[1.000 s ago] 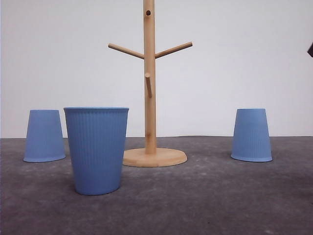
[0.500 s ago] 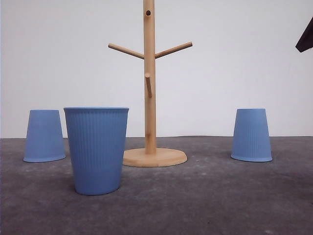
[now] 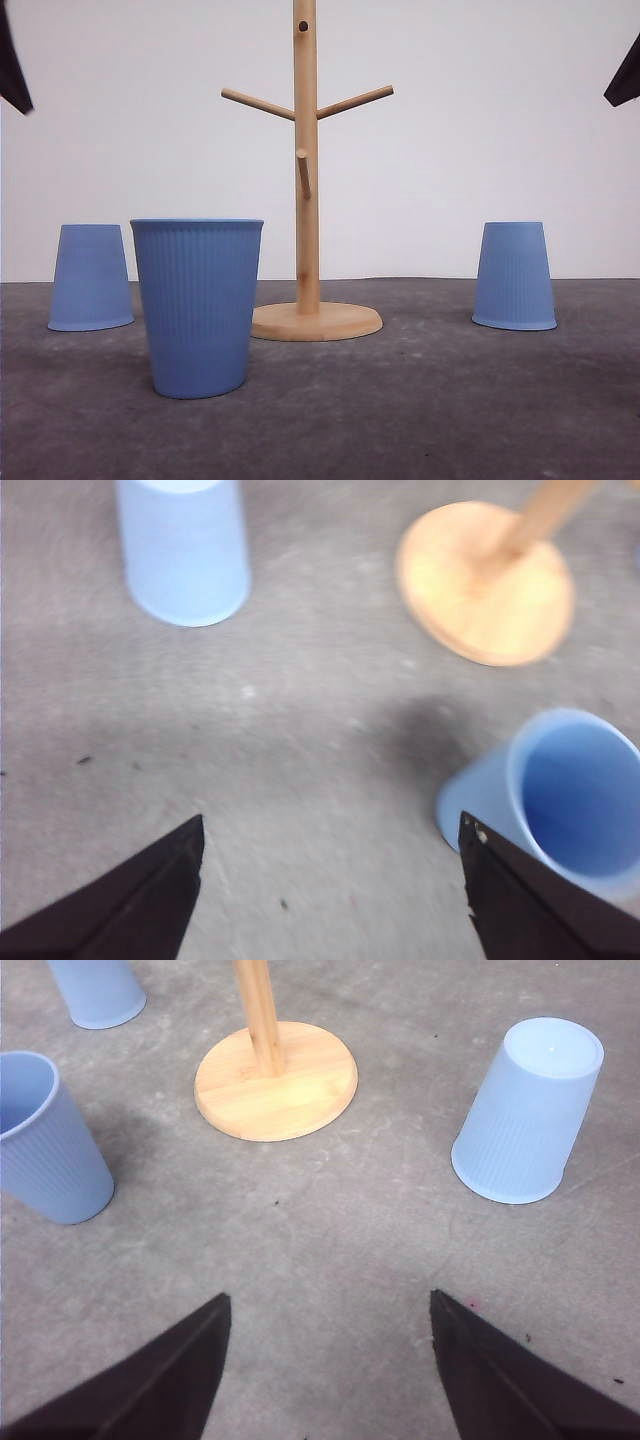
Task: Place three cups
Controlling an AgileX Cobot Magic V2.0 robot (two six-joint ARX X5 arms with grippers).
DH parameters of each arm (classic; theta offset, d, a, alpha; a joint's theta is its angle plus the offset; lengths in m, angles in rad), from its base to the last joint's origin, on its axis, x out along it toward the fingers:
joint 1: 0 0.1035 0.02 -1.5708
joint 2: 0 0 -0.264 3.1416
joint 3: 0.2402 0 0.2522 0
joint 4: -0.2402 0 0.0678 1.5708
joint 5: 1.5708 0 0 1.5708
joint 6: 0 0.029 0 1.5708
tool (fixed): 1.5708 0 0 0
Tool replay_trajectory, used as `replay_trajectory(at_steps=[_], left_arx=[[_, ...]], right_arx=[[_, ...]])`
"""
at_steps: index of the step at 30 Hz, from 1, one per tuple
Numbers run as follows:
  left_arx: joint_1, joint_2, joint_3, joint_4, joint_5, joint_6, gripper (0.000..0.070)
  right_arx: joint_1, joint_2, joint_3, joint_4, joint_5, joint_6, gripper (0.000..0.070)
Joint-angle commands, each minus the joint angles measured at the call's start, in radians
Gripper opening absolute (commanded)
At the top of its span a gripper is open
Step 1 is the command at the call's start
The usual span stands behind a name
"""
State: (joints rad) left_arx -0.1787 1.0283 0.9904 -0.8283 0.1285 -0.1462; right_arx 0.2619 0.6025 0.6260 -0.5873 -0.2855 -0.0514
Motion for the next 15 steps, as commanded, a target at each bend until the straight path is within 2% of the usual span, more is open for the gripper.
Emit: replay_trajectory(at_steps=[1, 6, 9, 15], left_arx=[[0.012, 0.083, 0.056, 0.003, -0.005, 0.012, 0.049], [0.041, 0.3, 0.219, -0.029, -0.005, 0.019, 0.049], [0.057, 0.428, 0.327, -0.043, -0.007, 0.022, 0.0529], [0.083, 0.607, 0.462, -0.017, -0.029, 0.033, 0.0539]], right_arx=[[0.005, 0.003, 0.016, 0.01, -0.002, 0.012, 0.0399], [0.005, 0.004, 0.016, 0.007, -0.002, 0.019, 0.0399], [0.005, 0.004, 0.016, 0.007, -0.002, 0.018, 0.0399], [0.005, 0.004, 0.016, 0.007, -0.001, 0.018, 0.0399]])
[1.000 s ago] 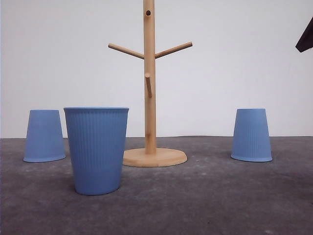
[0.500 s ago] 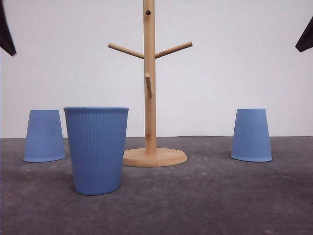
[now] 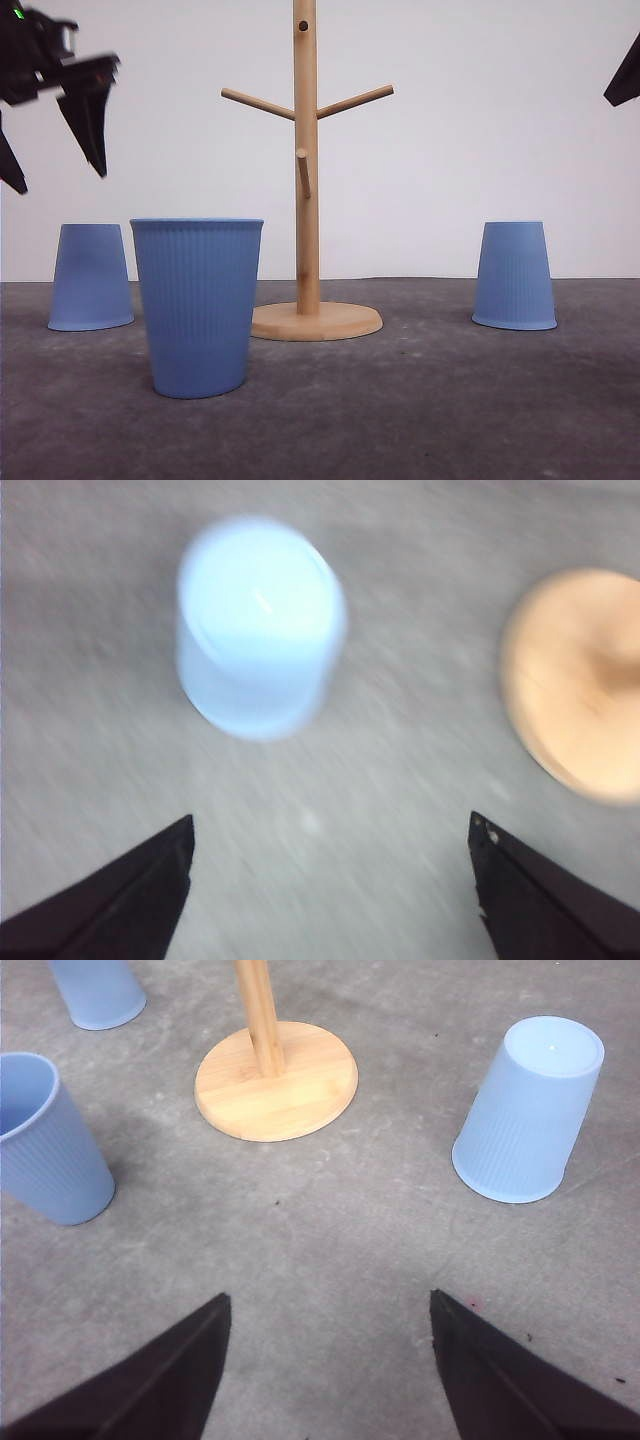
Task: Place three cups
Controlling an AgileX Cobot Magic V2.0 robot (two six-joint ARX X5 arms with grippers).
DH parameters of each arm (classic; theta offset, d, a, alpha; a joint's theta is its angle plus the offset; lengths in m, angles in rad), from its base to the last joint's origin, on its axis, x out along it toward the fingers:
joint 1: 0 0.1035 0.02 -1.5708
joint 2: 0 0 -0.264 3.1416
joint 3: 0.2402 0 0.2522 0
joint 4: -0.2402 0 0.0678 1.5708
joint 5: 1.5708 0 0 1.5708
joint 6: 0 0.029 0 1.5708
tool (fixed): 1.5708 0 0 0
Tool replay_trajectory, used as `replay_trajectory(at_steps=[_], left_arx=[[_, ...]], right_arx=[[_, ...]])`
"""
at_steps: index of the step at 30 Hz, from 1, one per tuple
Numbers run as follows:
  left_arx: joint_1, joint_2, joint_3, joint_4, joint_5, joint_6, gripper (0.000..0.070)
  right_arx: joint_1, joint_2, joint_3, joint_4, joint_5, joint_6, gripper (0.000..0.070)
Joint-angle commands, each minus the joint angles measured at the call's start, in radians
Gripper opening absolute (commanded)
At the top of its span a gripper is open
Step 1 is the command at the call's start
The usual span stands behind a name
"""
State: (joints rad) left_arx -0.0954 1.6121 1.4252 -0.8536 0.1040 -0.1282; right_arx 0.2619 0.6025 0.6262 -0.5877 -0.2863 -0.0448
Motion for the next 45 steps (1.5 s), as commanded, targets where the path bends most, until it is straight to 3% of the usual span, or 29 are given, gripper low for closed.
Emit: replay_trajectory(at_steps=[1, 3, 12, 22, 24, 27, 29, 35, 40, 45], left_arx=[[0.004, 0.044, 0.04, 0.021, -0.005, 0.016, 0.0565], [0.011, 0.084, 0.063, 0.044, -0.006, 0.017, 0.0603], [0.022, 0.209, 0.087, 0.188, -0.008, 0.037, 0.0604], [0.023, 0.266, 0.087, 0.22, -0.012, 0.037, 0.0598], [0.023, 0.266, 0.088, 0.222, -0.012, 0.038, 0.0575], [0.023, 0.266, 0.089, 0.221, -0.024, 0.038, 0.0415], [0.023, 0.266, 0.089, 0.221, -0.035, 0.037, 0.0357], [0.023, 0.264, 0.098, 0.214, -0.045, 0.039, 0.0348], [0.023, 0.259, 0.144, 0.139, -0.038, 0.041, 0.0349], [0.035, 0.241, 0.226, 0.026, 0.056, 0.036, 0.0349]], right_arx=[[0.005, 0.004, 0.016, 0.008, 0.0, 0.012, 0.0399], [0.005, 0.004, 0.016, 0.008, 0.0, 0.012, 0.0399], [0.005, 0.004, 0.016, 0.008, 0.0, 0.038, 0.0399], [0.005, 0.004, 0.016, 0.01, 0.006, 0.038, 0.0399], [0.005, 0.004, 0.016, 0.01, 0.006, 0.038, 0.0399], [0.005, 0.004, 0.016, 0.01, 0.006, 0.038, 0.0399], [0.005, 0.004, 0.016, 0.01, 0.006, 0.038, 0.0399], [0.005, 0.004, 0.016, 0.01, 0.007, 0.038, 0.0399], [0.005, 0.004, 0.016, 0.01, 0.007, 0.038, 0.0399], [0.005, 0.004, 0.016, 0.01, 0.007, 0.038, 0.0399]])
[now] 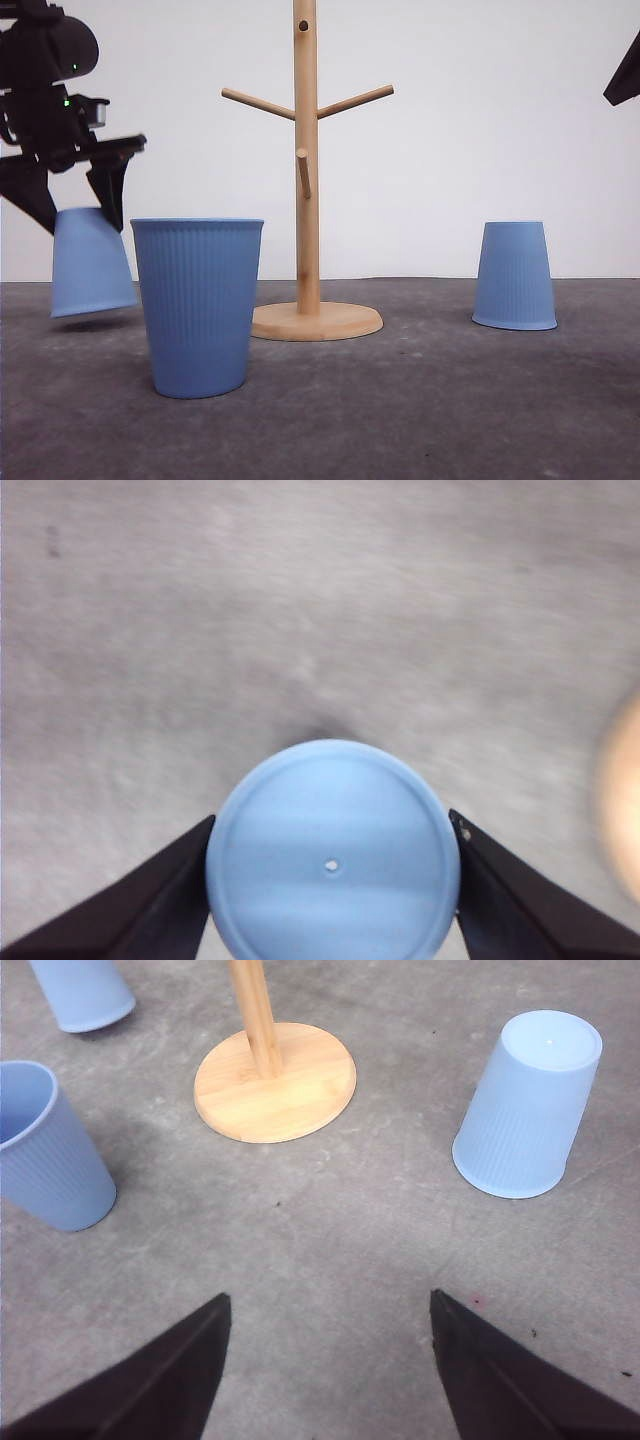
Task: Place three cups
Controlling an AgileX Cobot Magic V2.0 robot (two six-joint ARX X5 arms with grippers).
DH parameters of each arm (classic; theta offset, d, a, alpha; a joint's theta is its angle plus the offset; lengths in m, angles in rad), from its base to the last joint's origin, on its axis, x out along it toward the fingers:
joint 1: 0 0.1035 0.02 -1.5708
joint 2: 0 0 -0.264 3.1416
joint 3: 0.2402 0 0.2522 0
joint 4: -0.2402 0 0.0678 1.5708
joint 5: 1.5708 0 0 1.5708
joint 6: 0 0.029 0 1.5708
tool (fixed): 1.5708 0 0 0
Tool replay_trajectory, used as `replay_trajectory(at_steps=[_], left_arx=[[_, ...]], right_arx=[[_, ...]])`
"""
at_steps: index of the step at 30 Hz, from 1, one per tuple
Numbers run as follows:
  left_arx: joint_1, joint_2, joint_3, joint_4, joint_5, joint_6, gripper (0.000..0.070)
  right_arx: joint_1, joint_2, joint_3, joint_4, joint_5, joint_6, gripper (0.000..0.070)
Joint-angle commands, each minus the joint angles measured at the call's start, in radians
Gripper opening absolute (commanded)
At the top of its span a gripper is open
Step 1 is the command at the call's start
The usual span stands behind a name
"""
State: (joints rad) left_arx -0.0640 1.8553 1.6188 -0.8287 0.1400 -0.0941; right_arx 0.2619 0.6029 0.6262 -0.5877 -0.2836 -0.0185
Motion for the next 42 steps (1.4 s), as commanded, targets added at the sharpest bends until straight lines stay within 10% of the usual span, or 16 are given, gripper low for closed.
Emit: replay_trajectory(at_steps=[1, 12, 19, 42], left_arx=[[0.01, -0.009, 0.051, -0.018, 0.061, -0.004, 0.0349], [0.2, -0.12, 0.091, -0.052, 0.639, -0.152, 0.035], [0.256, -0.157, 0.091, 0.087, 0.785, -0.293, 0.035], [-0.031, -0.119, 0.091, 0.285, 0.61, -0.424, 0.035]], right_arx=[[0.005, 0.004, 0.016, 0.01, 0.004, 0.012, 0.0399], [0.005, 0.004, 0.016, 0.01, 0.003, 0.012, 0.0399], [0.005, 0.004, 0.016, 0.011, 0.003, 0.011, 0.0399], [0.005, 0.004, 0.016, 0.011, 0.003, 0.011, 0.0399]])
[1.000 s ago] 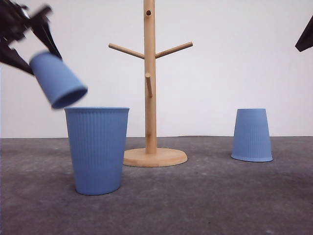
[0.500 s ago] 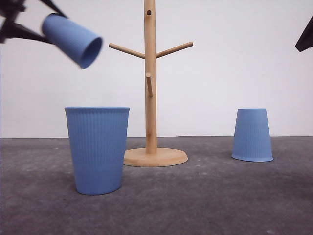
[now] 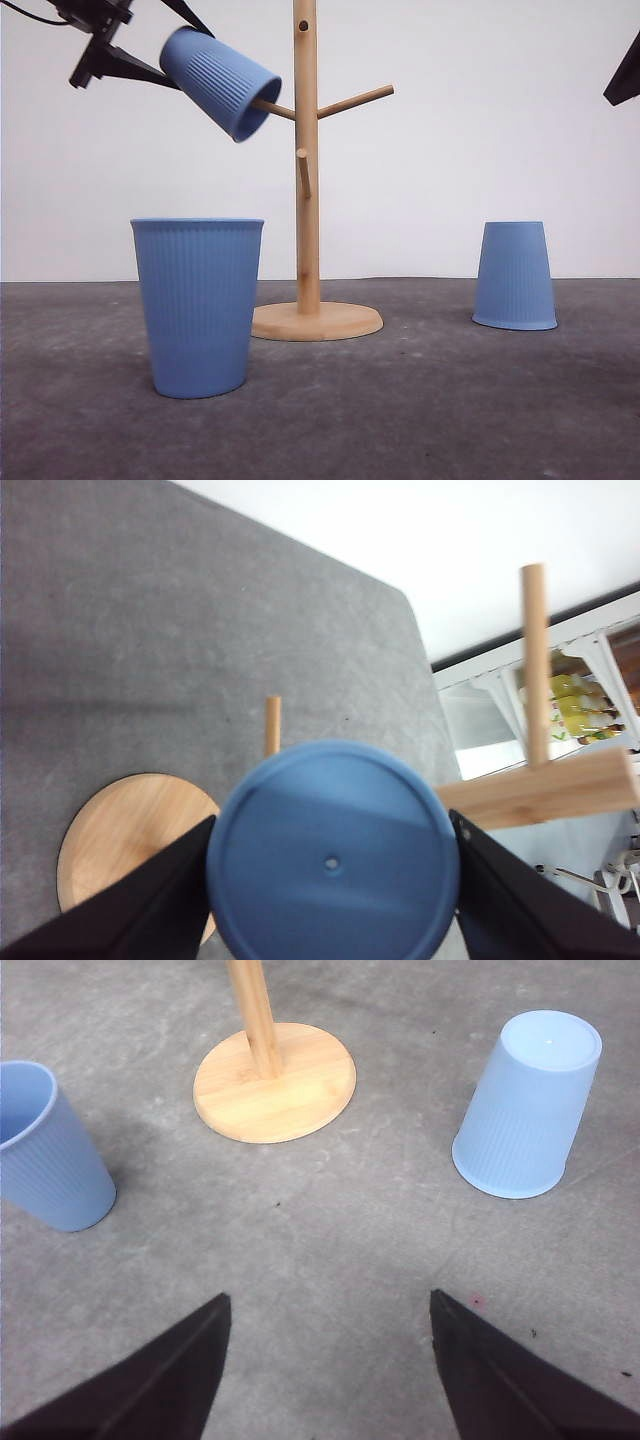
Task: Place three cups
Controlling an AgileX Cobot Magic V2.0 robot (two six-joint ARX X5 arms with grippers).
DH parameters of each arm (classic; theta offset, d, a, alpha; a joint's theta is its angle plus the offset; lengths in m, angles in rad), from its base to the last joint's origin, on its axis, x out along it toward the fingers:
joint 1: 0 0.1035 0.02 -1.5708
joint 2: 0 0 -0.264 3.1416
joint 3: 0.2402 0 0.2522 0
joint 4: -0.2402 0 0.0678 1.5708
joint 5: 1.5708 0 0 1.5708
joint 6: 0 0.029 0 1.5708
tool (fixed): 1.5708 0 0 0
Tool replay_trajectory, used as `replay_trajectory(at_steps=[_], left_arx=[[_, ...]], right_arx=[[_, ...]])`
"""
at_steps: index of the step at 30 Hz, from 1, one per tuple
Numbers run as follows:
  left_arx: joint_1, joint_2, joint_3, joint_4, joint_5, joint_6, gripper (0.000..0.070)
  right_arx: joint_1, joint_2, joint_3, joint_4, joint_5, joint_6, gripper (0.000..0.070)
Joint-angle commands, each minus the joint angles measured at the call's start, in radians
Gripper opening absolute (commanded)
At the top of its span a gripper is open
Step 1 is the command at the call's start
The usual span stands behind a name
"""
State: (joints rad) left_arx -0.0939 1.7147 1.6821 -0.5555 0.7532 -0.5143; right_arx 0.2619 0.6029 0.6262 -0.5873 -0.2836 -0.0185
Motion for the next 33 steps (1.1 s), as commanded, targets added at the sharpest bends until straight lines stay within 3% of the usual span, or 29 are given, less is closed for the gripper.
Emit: replay_trajectory(at_steps=[1, 16, 21, 27, 30, 33], left_arx=[[-0.006, 0.023, 0.028, 0.011, -0.013, -0.004, 0.0349], [-0.052, 0.065, 0.028, 0.009, -0.083, -0.002, 0.0357], [-0.052, 0.065, 0.028, 0.006, -0.081, 0.002, 0.0477], [-0.051, 0.065, 0.028, -0.005, -0.079, 0.009, 0.0489], [-0.051, 0.065, 0.028, -0.005, -0.074, 0.009, 0.0551], [-0.051, 0.065, 0.028, -0.005, -0.074, 0.012, 0.0558]], right_arx=[[0.005, 0.004, 0.016, 0.011, 0.003, 0.011, 0.0399], [0.005, 0.003, 0.016, 0.011, 0.003, 0.01, 0.0399], [0.005, 0.003, 0.016, 0.011, 0.003, 0.011, 0.0399], [0.005, 0.003, 0.016, 0.011, 0.003, 0.011, 0.0399], [0.005, 0.003, 0.016, 0.011, 0.002, 0.011, 0.0399], [0.005, 0.003, 0.016, 0.011, 0.003, 0.011, 0.0399]])
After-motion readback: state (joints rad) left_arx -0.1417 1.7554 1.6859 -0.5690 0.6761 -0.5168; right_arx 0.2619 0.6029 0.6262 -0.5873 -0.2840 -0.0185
